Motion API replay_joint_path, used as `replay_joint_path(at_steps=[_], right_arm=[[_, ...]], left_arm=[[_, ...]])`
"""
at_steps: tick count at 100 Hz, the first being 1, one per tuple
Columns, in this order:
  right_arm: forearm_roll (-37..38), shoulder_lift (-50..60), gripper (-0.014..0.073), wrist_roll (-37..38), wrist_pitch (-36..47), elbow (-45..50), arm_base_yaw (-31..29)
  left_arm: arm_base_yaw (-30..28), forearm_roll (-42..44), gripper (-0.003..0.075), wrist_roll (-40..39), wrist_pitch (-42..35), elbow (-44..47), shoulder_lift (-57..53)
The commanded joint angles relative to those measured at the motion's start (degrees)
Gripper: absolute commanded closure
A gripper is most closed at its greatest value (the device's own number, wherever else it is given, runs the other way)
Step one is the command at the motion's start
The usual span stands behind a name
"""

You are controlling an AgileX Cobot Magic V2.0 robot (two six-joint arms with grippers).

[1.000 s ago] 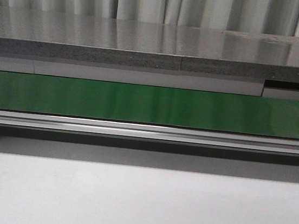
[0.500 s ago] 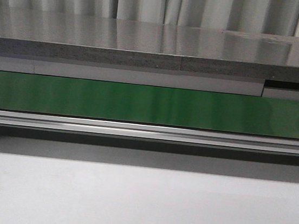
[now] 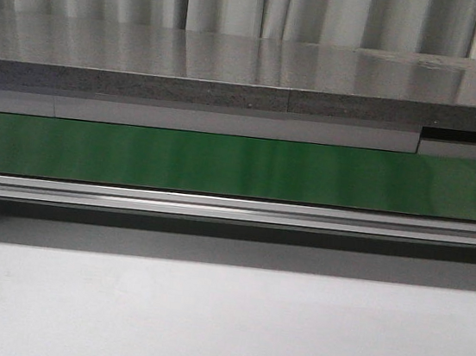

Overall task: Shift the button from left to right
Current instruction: 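Lift the button off the belt and lower it into the green tray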

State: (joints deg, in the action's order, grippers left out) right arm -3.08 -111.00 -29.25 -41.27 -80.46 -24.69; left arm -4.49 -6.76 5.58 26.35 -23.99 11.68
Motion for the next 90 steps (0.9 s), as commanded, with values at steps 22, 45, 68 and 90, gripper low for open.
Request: replay_joint_path(at_steps=[22,45,68,90], right_arm=[[1.84,2.31,0.0515,-0.74,2.13,-2.03,-0.33],[1.33,1.08,0.0515,-0.74,0.42,-2.03,-0.33],[0.58,0.80,0.0513,-0.74,0.29,-2.03,-0.33],[-0.43,0.51,0.0471,-0.74,0.03,-2.03,-0.33]], left_arm=[[0.44,-0.86,0.0740,-0.19,-4.44,-1.57,0.64],[0.44,-0.86,0.0740,-0.19,-4.44,-1.57,0.64],[0.44,-0.86,0.0740,-0.19,-4.44,-1.57,0.64],[0.44,-0.86,0.0740,-0.19,-4.44,-1.57,0.64]])
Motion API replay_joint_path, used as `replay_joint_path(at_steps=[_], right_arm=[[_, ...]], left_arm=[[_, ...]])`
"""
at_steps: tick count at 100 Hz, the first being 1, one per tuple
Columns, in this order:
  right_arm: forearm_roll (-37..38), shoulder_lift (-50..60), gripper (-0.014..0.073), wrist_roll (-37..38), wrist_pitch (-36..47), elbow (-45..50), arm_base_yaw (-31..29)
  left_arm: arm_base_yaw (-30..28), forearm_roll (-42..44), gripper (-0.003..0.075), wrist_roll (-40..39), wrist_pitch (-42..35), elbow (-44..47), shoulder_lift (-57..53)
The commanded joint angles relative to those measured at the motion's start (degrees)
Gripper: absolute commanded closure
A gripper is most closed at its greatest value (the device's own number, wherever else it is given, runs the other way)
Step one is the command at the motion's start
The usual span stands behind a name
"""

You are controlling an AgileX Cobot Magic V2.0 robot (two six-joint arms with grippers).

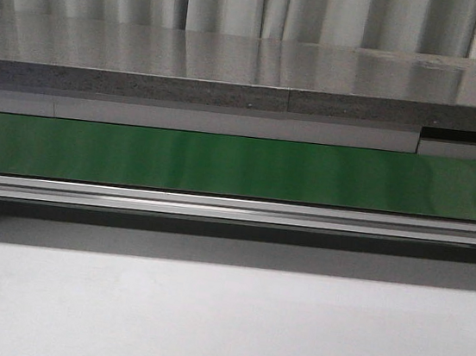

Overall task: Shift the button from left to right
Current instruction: 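Lift the button off the belt and lower it into the green tray, then open the right gripper and raise it away from the button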

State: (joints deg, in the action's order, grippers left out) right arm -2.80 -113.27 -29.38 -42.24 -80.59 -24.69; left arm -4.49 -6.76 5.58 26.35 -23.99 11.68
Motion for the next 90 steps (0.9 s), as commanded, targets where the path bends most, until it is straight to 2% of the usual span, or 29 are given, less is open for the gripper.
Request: replay_joint_path(at_steps=[1,24,32,67,90], right_arm=[[-0.71,2.78,0.0459,-0.60,1.00,-1.90,-0.33],[-0.71,2.78,0.0190,-0.60,1.30,-1.90,-0.33],[-0.60,2.78,0.0144,-0.60,1.36,-1.90,-0.33],[1.82,2.88,0.0134,-0.49,1.36,-1.90,-0.33],[3.86,5.20,0.0135,2.76,1.57,-3.88,-0.33]], left_arm=[[0.44,-0.86,0.0740,-0.19,-4.44,-1.57,0.64],[0.44,-0.86,0.0740,-0.19,-4.44,-1.57,0.64],[0.44,-0.86,0.0740,-0.19,-4.44,-1.57,0.64],[0.44,-0.86,0.0740,-0.19,-4.44,-1.57,0.64],[0.44,-0.86,0.0740,-0.19,-4.44,-1.57,0.64]])
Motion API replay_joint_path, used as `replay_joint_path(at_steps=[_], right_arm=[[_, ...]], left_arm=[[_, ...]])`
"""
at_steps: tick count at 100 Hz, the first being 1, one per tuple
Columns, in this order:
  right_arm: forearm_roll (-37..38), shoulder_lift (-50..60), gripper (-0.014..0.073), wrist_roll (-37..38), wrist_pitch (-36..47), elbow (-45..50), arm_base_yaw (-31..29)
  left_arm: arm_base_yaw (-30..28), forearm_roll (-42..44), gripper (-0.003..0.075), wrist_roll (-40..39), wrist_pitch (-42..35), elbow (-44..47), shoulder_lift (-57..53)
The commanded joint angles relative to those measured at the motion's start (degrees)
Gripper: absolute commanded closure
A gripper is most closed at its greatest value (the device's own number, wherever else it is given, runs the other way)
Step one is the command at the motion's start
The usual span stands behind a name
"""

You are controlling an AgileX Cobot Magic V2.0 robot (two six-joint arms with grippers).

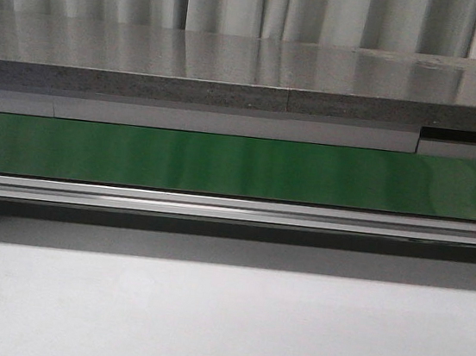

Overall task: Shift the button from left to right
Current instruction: 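Open the right gripper and raise it away from the button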

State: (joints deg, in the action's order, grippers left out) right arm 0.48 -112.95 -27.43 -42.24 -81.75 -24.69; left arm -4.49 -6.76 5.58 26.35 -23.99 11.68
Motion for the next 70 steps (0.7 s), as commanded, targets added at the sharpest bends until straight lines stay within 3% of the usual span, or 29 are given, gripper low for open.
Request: replay_joint_path(at_steps=[1,35,70], right_arm=[[0.50,4.95,0.0135,0.81,1.57,-2.85,-0.33],[-11.99,10.56,0.0135,0.81,3.54,-3.93,1.37],[-16.17,17.59,0.0137,0.65,4.63,-3.64,11.10]], left_arm=[[0.44,-0.86,0.0740,-0.19,-4.44,-1.57,0.64],[0.44,-0.86,0.0740,-0.19,-4.44,-1.57,0.64],[0.44,-0.86,0.0740,-0.19,-4.44,-1.57,0.64]])
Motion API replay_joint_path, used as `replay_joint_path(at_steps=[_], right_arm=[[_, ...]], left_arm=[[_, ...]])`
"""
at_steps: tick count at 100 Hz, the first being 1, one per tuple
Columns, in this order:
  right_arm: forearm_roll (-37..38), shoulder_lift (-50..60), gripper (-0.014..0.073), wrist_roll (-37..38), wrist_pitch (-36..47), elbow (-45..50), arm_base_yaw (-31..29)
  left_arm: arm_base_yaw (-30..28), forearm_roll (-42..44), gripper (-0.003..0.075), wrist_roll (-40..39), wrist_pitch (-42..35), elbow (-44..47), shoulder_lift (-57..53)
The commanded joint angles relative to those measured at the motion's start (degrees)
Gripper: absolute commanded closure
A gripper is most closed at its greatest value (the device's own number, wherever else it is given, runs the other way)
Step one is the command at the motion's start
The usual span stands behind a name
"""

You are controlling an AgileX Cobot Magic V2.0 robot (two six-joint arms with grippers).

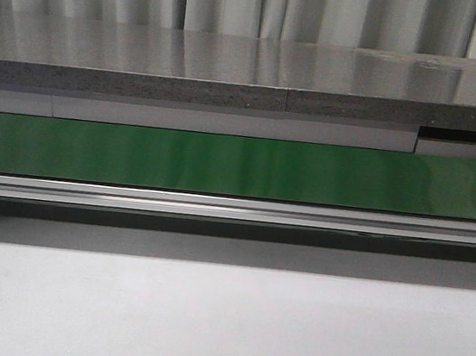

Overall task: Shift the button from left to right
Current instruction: 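Open the right gripper and raise it away from the button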

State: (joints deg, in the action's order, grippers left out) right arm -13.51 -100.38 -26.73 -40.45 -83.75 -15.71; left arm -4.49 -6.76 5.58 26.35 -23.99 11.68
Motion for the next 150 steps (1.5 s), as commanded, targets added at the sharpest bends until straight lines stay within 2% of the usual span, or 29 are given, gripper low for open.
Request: replay_joint_path(at_steps=[1,24,45,70,95,126,150], right_arm=[[-2.34,5.16,0.0137,-0.05,2.84,-1.59,2.60],[-5.16,12.11,0.0137,-0.05,6.28,2.87,9.51],[-5.71,21.56,0.0137,-0.05,13.39,13.21,13.78],[-8.15,37.21,0.0137,-0.05,23.86,30.26,14.45],[-8.15,53.48,0.0137,-0.05,30.56,44.50,14.45],[-8.20,71.44,0.0137,-0.05,29.51,53.27,14.45],[-8.20,76.99,0.0139,-0.05,28.39,54.84,14.45]], left_arm=[[0.44,-0.86,0.0740,-0.19,-4.44,-1.57,0.64],[0.44,-0.86,0.0740,-0.19,-4.44,-1.57,0.64],[0.44,-0.86,0.0740,-0.19,-4.44,-1.57,0.64],[0.44,-0.86,0.0740,-0.19,-4.44,-1.57,0.64],[0.44,-0.86,0.0740,-0.19,-4.44,-1.57,0.64],[0.44,-0.86,0.0740,-0.19,-4.44,-1.57,0.64],[0.44,-0.86,0.0740,-0.19,-4.44,-1.57,0.64]])
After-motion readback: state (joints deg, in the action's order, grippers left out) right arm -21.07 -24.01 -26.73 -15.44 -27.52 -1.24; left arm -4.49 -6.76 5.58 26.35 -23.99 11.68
